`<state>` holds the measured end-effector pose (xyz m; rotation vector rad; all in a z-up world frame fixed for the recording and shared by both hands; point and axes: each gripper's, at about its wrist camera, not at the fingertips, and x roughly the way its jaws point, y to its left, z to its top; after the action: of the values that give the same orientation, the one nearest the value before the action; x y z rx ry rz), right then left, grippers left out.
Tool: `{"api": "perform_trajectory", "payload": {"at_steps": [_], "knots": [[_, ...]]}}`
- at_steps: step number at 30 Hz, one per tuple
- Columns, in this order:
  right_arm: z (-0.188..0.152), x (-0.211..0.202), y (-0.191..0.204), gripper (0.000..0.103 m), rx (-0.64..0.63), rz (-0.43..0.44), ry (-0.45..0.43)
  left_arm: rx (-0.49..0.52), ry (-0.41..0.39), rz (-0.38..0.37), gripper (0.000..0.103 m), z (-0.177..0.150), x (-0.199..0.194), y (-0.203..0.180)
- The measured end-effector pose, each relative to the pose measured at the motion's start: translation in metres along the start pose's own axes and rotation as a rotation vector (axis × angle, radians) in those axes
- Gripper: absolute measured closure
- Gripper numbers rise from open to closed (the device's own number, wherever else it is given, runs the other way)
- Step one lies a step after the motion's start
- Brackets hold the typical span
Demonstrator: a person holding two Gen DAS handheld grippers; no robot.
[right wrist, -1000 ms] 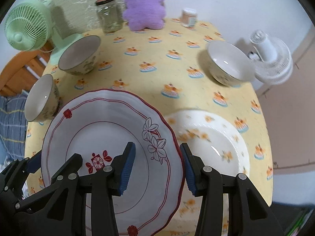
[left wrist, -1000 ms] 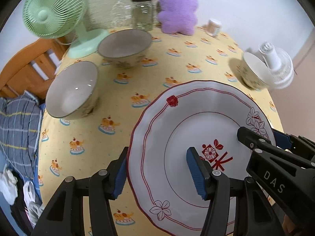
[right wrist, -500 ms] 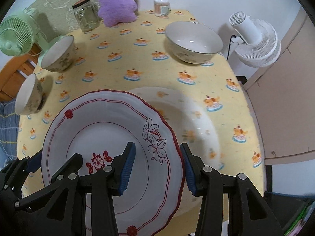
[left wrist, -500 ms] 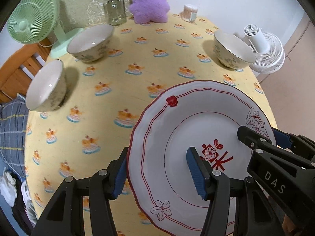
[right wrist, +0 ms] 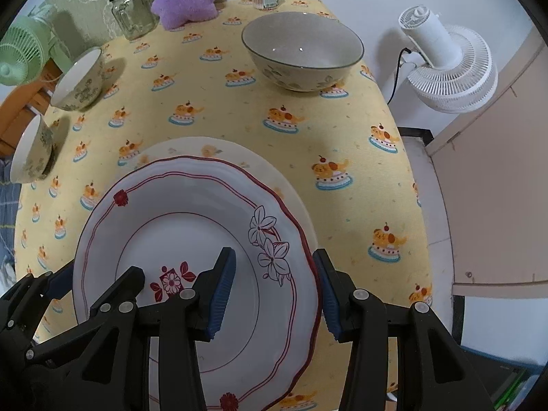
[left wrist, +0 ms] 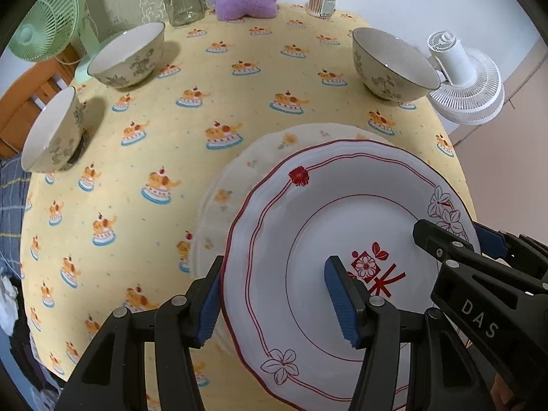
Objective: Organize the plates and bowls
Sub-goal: 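Lower the red-rimmed plate with both grippers onto the flowered plate stack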
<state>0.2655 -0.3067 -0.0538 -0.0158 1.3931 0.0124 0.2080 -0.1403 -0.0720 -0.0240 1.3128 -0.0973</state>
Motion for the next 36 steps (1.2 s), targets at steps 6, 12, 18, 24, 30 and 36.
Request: {"api": "perform_trajectory", "payload": {"at_steps": [6, 12, 18, 24, 30, 36], "knots": [[0.002, 0.006, -0.008, 0.053, -0.014, 0.004, 0.004, -0.02, 0.01, -0.003, 0.044, 0.001, 0.006, -0.007], [0.003, 0.01, -0.012, 0.053, -0.018, 0.018, 0.008, -0.028, 0.012, 0.011, 0.044, 0.002, 0.01, -0.009], [0.004, 0.011, -0.015, 0.053, -0.013, 0.038, 0.006, -0.022, 0.004, 0.036, 0.042, 0.003, 0.011, -0.012], [-0.003, 0.0, -0.018, 0.057, -0.027, 0.045, -0.023, -0.024, 0.004, 0.064, 0.041, 0.004, 0.011, -0.015], [-0.004, -0.003, -0.024, 0.074, -0.036, 0.044, -0.012, -0.008, 0.007, 0.114, 0.039, 0.003, 0.011, -0.022], [-0.004, -0.005, -0.024, 0.079, -0.068, 0.077, -0.011, -0.002, 0.02, 0.143, 0.035, -0.002, 0.008, -0.025]]}}
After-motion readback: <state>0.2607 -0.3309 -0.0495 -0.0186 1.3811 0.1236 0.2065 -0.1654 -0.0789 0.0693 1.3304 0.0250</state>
